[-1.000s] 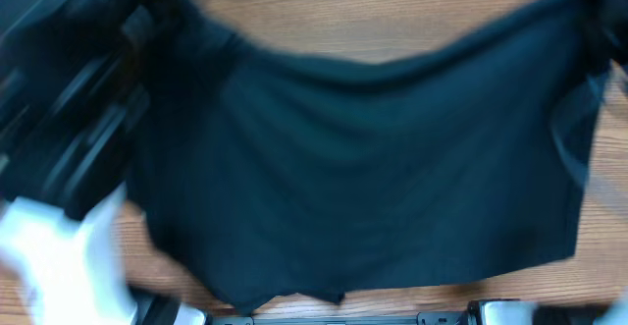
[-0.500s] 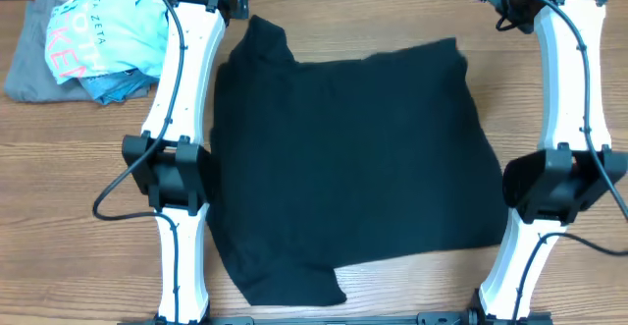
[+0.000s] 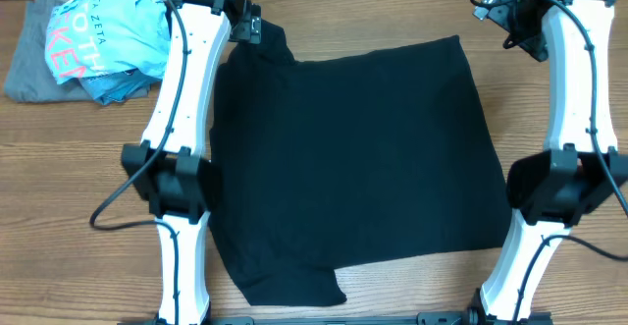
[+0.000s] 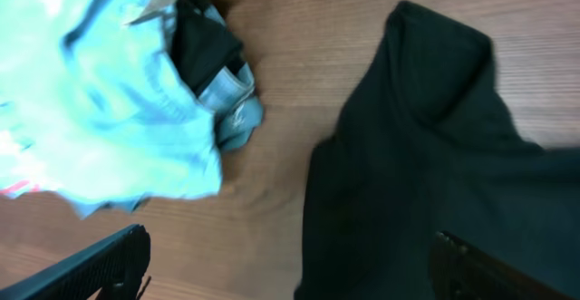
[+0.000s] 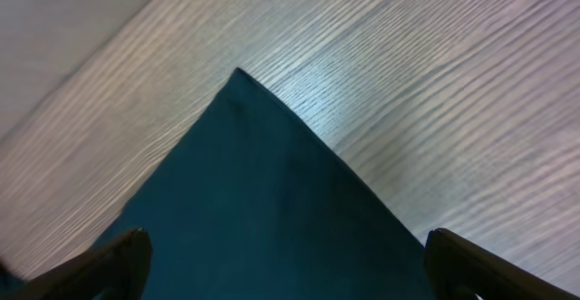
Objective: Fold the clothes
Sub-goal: 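Lay the T-shirt flat on the table and open both grippers, then move the left gripper to the T-shirt's bottom-left corner and grasp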
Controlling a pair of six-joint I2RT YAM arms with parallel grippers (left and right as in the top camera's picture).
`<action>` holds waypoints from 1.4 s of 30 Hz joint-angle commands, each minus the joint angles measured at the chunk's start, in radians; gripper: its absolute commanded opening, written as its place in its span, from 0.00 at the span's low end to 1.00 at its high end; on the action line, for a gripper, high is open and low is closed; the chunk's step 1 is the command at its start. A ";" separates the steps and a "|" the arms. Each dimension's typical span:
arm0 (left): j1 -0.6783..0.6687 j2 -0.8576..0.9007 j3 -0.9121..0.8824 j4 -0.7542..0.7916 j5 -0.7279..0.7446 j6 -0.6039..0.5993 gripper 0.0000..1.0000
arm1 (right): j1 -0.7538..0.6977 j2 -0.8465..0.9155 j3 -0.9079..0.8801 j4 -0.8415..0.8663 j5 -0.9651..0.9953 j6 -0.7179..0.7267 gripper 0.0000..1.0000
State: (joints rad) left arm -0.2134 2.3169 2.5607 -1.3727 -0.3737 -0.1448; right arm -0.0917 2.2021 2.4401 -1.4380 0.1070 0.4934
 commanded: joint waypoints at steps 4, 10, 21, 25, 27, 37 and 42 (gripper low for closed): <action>-0.051 -0.264 0.025 -0.084 0.129 -0.020 1.00 | -0.005 -0.212 0.015 -0.075 -0.124 0.001 1.00; -0.074 -0.366 0.025 -0.247 0.286 -0.021 1.00 | -0.005 -0.296 0.015 -0.205 -0.162 -0.003 1.00; -0.081 -0.469 0.024 -0.317 0.274 -0.126 1.00 | -0.005 -0.449 0.013 -0.256 -0.257 -0.083 1.00; -0.081 -0.559 -0.004 -0.317 0.291 -0.133 1.00 | -0.005 -0.523 0.002 -0.256 -0.237 -0.102 1.00; -0.081 -0.615 -0.043 -0.317 0.302 -0.139 1.00 | -0.005 -0.563 -0.024 -0.256 -0.226 -0.101 1.00; -0.082 -0.863 -0.525 -0.317 0.380 -0.201 1.00 | -0.005 -0.657 -0.322 -0.255 -0.213 -0.051 1.00; -0.091 -0.895 -0.787 -0.317 0.514 -0.203 1.00 | -0.005 -0.652 -0.478 -0.224 -0.213 -0.051 1.00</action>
State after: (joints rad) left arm -0.2916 1.4231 1.9026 -1.6882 0.0353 -0.3199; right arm -0.0917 1.5459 2.0388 -1.6825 -0.1188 0.4305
